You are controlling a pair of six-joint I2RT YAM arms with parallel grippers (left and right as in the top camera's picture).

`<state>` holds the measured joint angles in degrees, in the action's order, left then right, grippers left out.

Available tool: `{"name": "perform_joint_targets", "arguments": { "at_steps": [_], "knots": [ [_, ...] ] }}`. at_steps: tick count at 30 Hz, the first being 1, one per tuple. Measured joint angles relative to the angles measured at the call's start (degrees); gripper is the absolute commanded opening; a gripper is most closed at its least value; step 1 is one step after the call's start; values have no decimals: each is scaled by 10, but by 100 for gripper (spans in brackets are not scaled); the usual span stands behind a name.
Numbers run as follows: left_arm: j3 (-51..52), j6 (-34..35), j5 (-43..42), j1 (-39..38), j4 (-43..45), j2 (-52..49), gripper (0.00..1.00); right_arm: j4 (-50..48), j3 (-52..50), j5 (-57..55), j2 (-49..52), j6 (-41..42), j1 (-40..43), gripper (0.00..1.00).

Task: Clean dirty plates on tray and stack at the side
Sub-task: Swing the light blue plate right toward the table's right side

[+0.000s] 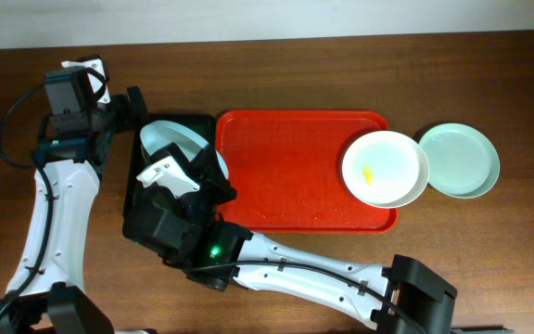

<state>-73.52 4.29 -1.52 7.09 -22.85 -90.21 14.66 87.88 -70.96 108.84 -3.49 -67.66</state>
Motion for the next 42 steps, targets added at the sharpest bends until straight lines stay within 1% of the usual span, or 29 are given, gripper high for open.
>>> {"name": "perform_joint_targets", "arguments": {
  "at_steps": [28, 32, 34, 37, 39, 42],
  "knots": [
    [0, 0, 0, 0, 0, 0, 99, 0, 0, -6, 0, -2, 1, 4],
    [0, 0, 0, 0, 0, 0, 100, 23, 0, 36, 0, 5, 18, 4],
    [0, 0, 0, 0, 0, 0, 99, 55, 1, 67, 0, 33, 34, 4],
    [0, 0, 0, 0, 0, 0, 100, 118, 2, 129, 0, 114, 79, 4],
    [0, 0, 0, 0, 0, 0, 99, 141, 2, 166, 0, 161, 103, 4],
    [0, 0, 0, 0, 0, 0, 100, 167, 2, 259, 1, 232, 145, 4]
  ]
}}
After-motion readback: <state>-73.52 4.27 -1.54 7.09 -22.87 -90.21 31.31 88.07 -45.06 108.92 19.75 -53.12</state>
